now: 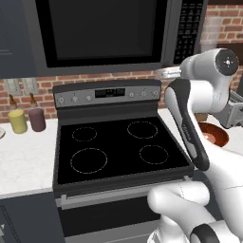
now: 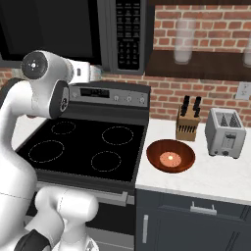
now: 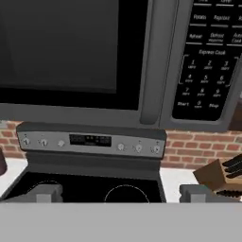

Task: Open the microwave, place the bowl with waffle inside the microwave, then close the microwave door and turn it on.

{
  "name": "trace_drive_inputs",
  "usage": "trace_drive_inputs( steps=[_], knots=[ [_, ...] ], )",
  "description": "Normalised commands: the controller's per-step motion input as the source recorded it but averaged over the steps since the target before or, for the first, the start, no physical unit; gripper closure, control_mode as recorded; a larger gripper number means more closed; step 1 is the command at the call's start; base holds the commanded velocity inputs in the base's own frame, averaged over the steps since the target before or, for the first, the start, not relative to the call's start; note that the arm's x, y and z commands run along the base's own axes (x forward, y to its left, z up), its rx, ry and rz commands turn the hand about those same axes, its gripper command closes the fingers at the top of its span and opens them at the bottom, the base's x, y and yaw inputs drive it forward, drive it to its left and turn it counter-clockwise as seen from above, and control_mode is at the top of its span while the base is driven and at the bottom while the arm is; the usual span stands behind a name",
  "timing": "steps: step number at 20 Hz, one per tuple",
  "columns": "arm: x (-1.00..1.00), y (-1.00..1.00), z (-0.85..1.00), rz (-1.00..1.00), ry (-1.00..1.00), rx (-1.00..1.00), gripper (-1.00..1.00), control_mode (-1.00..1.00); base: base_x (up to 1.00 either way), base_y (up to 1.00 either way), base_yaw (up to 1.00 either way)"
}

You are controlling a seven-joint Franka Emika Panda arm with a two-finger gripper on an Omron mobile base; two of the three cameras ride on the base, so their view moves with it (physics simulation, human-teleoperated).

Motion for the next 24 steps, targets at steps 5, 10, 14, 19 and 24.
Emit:
trace_drive_inputs(
  steps=[5,10,14,19,24],
  knots=[
    [-0.02,-0.09,0.33,-0.02,-0.29,0.00,-1.00,-1.00,0.00,0.00,0.00],
    [0.00,0.00,0.00,-0.01,-0.13,0.00,-1.00,-1.00,0.00,0.00,0.00],
    [0.00,-0.01,0.00,0.00,-0.12,0.00,-1.00,-1.00,0.00,0.00,0.00],
    [0.00,-0.01,0.01,0.00,-0.02,0.00,-1.00,-1.00,0.00,0.00,0.00],
    [0.00,0.00,0.32,0.00,-0.04,0.00,-1.00,-1.00,0.00,0.00,0.00]
  ],
)
